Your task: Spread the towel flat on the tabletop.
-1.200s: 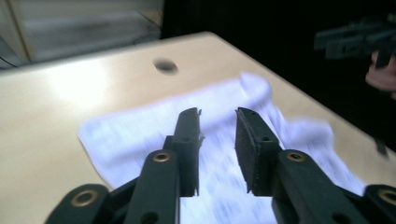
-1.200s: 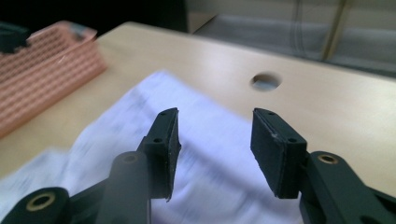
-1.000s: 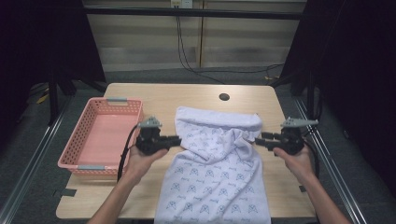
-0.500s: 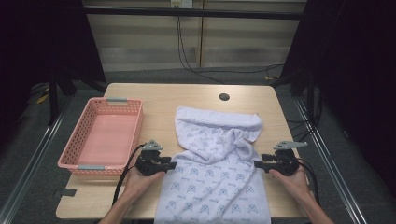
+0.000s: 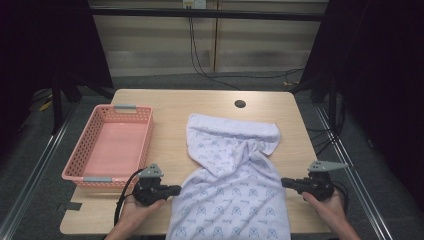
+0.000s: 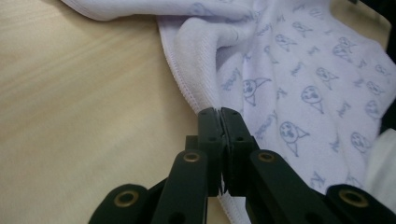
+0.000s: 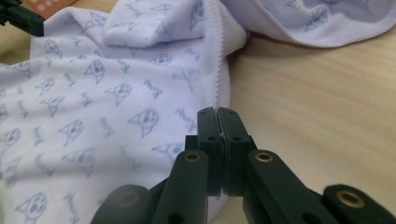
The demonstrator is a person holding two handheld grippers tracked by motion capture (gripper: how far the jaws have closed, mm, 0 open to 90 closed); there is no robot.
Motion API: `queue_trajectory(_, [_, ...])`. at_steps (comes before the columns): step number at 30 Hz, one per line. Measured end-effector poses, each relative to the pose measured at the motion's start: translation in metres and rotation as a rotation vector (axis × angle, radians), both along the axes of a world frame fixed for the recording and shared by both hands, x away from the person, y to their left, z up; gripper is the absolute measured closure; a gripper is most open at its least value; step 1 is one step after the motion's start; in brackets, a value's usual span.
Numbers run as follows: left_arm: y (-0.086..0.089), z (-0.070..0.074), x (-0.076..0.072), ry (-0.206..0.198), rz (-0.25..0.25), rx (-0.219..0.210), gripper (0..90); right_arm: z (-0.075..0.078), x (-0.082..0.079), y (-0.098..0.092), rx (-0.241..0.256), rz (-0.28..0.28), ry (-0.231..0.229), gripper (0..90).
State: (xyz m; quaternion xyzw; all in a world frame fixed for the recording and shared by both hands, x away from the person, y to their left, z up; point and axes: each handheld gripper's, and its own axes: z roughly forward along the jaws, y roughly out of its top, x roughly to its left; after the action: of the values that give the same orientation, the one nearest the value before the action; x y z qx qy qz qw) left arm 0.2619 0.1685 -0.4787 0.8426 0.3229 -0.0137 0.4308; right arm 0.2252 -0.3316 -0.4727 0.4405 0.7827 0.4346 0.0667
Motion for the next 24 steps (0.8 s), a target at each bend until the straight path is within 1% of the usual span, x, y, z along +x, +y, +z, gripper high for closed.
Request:
queue_trajectory(1, [0.006, 0.004, -0.011, 0.006, -0.001, -0.017, 88.0, 0.002, -0.01, 0.001, -0.011, 0.018, 0.004, 88.9])
queue_trajectory(2, [0.006, 0.004, -0.011, 0.006, -0.001, -0.017, 88.0, 0.002, -0.01, 0.001, -0.011, 0.018, 0.004, 88.9])
queue_trajectory(3, [0.014, 0.009, -0.022, 0.012, -0.01, -0.045, 88.0, 0.006, -0.024, 0.001, -0.031, 0.039, 0.009, 88.9])
queue_trajectory(4, [0.014, 0.009, -0.022, 0.012, -0.01, -0.045, 88.0, 0.008, -0.029, 0.001, -0.03, 0.05, 0.016, 88.8])
queue_trajectory(5, [0.018, 0.012, -0.029, 0.024, -0.007, -0.048, 88.0, 0.008, -0.029, 0.001, -0.03, 0.05, 0.016, 88.8])
queue_trajectory(6, [0.02, 0.015, -0.036, 0.024, -0.027, -0.049, 87.9, 0.013, -0.043, 0.002, -0.042, 0.073, 0.015, 88.7])
queue_trajectory(7, [0.025, 0.02, -0.047, 0.02, -0.044, -0.059, 87.9, 0.014, -0.048, 0.001, -0.038, 0.074, 0.018, 88.3])
queue_trajectory(8, [0.029, 0.022, -0.053, 0.037, -0.059, -0.074, 87.8, 0.014, -0.051, 0.001, -0.036, 0.077, 0.019, 86.8])
queue_trajectory(9, [0.03, 0.022, -0.057, 0.036, -0.066, -0.07, 87.5, 0.015, -0.056, 0.001, -0.031, 0.074, 0.014, 83.1])
queue_trajectory(10, [0.03, 0.022, -0.057, 0.036, -0.066, -0.07, 86.5, 0.015, -0.056, 0.001, -0.031, 0.074, 0.014, 83.1])
queue_trajectory(11, [0.033, 0.023, -0.06, 0.023, -0.069, -0.068, 86.5, 0.015, -0.057, 0.001, -0.029, 0.074, 0.01, 78.6])
queue_trajectory(12, [0.033, 0.021, -0.056, 0.029, -0.053, -0.065, 76.2, 0.014, -0.057, 0.001, -0.036, 0.048, -0.01, 69.1])
queue_trajectory(13, [0.033, 0.021, -0.053, 0.028, -0.051, -0.06, 74.6, 0.014, -0.053, 0.002, -0.033, 0.045, -0.015, 69.1])
queue_trajectory(14, [0.032, 0.02, -0.047, 0.023, -0.039, -0.063, 73.8, 0.013, -0.049, 0.003, -0.043, 0.048, -0.025, 68.1])
queue_trajectory(15, [0.028, 0.021, -0.039, 0.015, -0.034, -0.065, 72.6, 0.011, -0.042, 0.005, -0.049, 0.035, -0.029, 64.5])
queue_trajectory(16, [0.028, 0.021, -0.039, 0.015, -0.034, -0.065, 72.6, 0.011, -0.042, 0.005, -0.049, 0.035, -0.029, 64.5])
queue_trajectory(17, [0.019, 0.02, -0.025, -0.008, -0.034, -0.07, 72.2, 0.006, -0.022, 0.01, -0.029, 0.023, -0.013, 60.6])
queue_trajectory(18, [0.015, 0.018, -0.018, -0.007, -0.031, -0.071, 71.9, 0.004, -0.013, 0.013, -0.037, 0.009, -0.012, 57.3])
queue_trajectory(19, [0.015, 0.018, -0.018, -0.007, -0.031, -0.071, 71.8, 0.003, -0.005, 0.014, -0.049, 0.012, -0.018, 55.8])
queue_trajectory(20, [0.005, 0.014, -0.007, -0.005, -0.041, -0.05, 71.8, 0.003, -0.005, 0.014, -0.049, 0.012, -0.018, 55.8])
queue_trajectory(21, [-0.01, 0.006, 0.007, -0.008, -0.05, -0.004, 71.9, 0.004, 0.015, 0.017, -0.042, -0.011, -0.026, 53.9])
queue_trajectory(22, [-0.018, 0.001, 0.016, 0.011, -0.054, -0.001, 72.0, 0.004, 0.021, 0.018, -0.035, -0.016, -0.017, 53.3])
queue_trajectory(23, [-0.018, 0.001, 0.016, 0.011, -0.054, -0.001, 72.0, 0.004, 0.021, 0.018, -0.035, -0.016, -0.017, 53.3])
queue_trajectory(24, [-0.029, -0.008, 0.028, 0.002, -0.055, 0.026, 71.9, 0.0, 0.034, 0.022, -0.028, -0.008, 0.003, 53.8])
